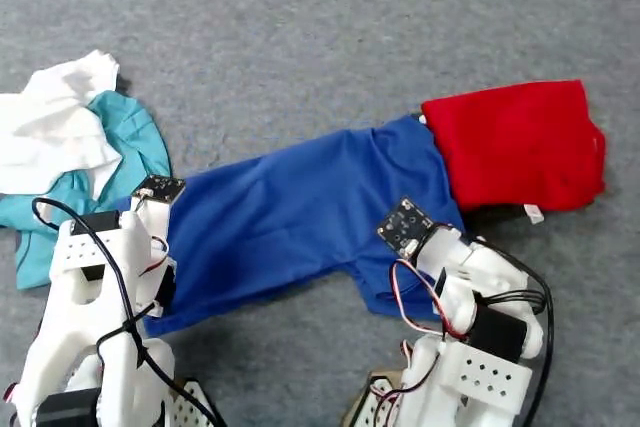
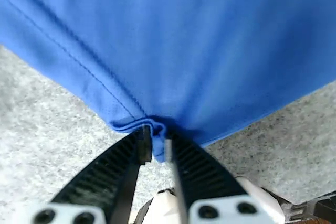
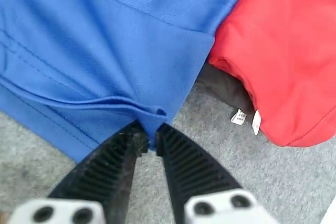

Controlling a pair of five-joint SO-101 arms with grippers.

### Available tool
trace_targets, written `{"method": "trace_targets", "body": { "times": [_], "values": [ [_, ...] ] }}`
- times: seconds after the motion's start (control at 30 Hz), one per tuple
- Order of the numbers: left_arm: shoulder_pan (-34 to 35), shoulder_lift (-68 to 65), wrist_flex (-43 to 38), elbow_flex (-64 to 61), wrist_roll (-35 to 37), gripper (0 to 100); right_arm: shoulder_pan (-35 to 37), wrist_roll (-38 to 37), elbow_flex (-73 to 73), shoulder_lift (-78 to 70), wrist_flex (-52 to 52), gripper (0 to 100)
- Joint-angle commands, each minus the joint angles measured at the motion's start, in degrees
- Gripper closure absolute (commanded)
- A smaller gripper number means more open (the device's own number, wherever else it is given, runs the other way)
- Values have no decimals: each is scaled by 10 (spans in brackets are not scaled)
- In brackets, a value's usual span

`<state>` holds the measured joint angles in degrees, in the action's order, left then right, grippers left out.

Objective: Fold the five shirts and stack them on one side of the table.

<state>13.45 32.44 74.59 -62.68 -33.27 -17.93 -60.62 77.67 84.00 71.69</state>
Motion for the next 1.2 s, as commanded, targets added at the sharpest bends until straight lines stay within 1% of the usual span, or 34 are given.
{"method": "trace_targets", "body": {
  "times": [0.0, 0.07, 0.1, 0.17, 0.23, 0.3, 0.33, 0.4, 0.47, 0.53, 0.57, 0.67, 0.8, 0.9, 0.97, 1.03, 1.17],
  "values": [
    [4, 3, 5, 7, 2, 819, 10, -23, -13, 6, 10, 746],
    [4, 3, 7, 18, 18, 819, 10, -51, -27, 6, 31, 663],
    [4, 3, 16, 26, 25, 819, 10, -55, -34, 6, 39, 641],
    [4, 3, 26, 45, 30, 819, 7, -55, -52, 6, 47, 648],
    [9, 3, 30, 71, 33, 825, 6, -53, -78, 6, 47, 687],
    [30, 3, 40, 117, 47, 853, 6, -39, -109, 5, 42, 768],
    [40, 3, 52, 147, 51, 871, 7, -27, -126, 1, 40, 834],
    [62, 3, 78, 212, 59, 923, 11, -8, -156, 0, 38, 998],
    [75, 2, 101, 280, 73, 988, 33, 7, -171, 0, 29, 952],
    [76, -3, 106, 329, 110, 972, 65, 39, -173, -7, -2, 981],
    [74, -6, 92, 341, 136, 980, 92, 55, -172, -18, -21, 996],
    [44, -31, 3, 326, 214, 981, 159, 110, -178, -100, -83, 988],
    [12, -107, -96, 280, 267, 981, 205, 199, -239, -298, -168, 988],
    [12, -170, -168, 252, 298, 981, 216, 240, -337, -460, -191, 988],
    [18, -210, -208, 243, 316, 981, 215, 253, -418, -564, -191, 995],
    [28, -243, -237, 241, 333, 981, 214, 253, -492, -655, -189, 995],
    [71, -290, -284, 238, 354, 981, 213, 253, -604, -819, -190, 995]
  ]
}}
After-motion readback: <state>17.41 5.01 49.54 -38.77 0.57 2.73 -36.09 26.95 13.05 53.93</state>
